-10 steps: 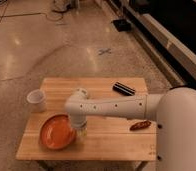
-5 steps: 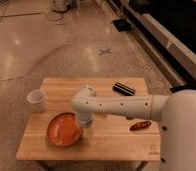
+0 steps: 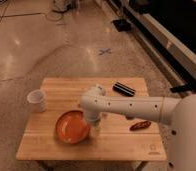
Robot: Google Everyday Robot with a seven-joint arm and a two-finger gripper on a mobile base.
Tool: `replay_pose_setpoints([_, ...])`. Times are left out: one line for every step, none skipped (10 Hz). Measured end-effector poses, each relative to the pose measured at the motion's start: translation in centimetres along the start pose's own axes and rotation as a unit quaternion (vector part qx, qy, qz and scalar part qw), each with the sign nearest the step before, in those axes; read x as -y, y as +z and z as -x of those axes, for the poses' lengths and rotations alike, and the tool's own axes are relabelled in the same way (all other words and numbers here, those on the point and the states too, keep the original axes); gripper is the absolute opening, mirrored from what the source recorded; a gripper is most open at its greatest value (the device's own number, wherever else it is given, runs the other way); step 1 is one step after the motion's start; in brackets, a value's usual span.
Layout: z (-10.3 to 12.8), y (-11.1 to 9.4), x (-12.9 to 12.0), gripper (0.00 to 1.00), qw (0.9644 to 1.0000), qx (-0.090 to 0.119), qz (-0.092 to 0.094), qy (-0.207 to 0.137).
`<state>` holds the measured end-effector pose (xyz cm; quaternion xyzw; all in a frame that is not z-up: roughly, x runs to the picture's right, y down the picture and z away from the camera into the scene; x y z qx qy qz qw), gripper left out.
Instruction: Push the ceramic bowl across the table
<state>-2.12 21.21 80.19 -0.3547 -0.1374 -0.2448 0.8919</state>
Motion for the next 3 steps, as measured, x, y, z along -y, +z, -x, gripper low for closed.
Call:
replay_pose_setpoints([-0.8,-0.1,-0.4,0.65,0.9999,0.001,-0.004,0.009])
replay_pose_setpoints([-1.6,-0.1,-0.8,0.65,0.9997,0.002,-0.009,0.02])
replay_pose_setpoints([-2.2,-0.2,-1.0,0.65,0.9994,0.003,-0.016,0.031])
